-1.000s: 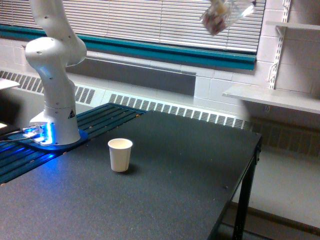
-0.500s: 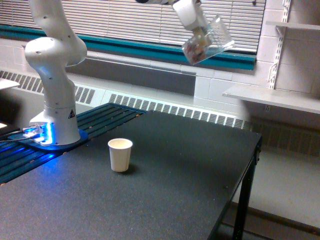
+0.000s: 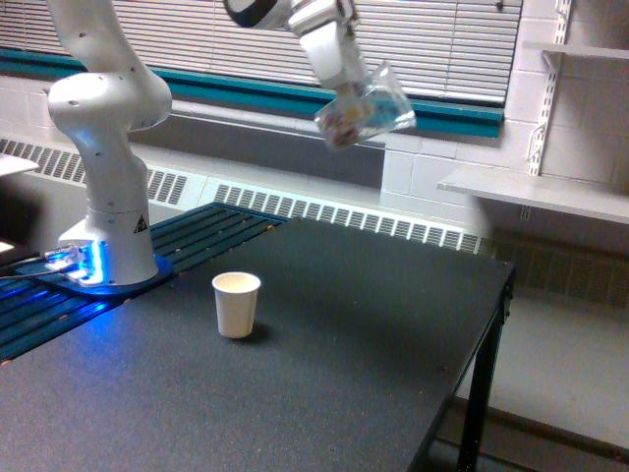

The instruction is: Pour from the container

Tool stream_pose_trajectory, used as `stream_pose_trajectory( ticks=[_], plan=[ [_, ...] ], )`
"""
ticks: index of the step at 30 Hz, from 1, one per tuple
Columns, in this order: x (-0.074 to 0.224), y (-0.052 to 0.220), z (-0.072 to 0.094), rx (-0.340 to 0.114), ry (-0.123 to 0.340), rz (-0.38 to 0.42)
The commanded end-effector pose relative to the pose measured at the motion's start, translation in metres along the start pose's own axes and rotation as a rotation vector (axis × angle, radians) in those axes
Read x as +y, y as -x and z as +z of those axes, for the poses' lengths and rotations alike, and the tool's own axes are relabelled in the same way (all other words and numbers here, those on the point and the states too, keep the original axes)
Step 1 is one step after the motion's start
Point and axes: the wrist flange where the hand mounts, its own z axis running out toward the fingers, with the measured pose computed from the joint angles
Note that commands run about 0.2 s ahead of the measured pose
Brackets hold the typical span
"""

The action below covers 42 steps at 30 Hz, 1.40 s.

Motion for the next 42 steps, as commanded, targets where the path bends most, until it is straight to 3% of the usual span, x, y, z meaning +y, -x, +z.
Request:
stream_pose_trajectory(
  ticks=[1, 15, 30, 42],
  plan=[
    [0.009, 0.022, 0.008, -0.037, 0.037, -0.042],
    [0.024, 0.061, 0.018, -0.098, 0.118, -0.038],
    [0.051, 0.118, 0.021, -0.123, 0.182, 0.019],
    [0.070, 0.144, 0.020, -0.153, 0.243, 0.036]
  ],
)
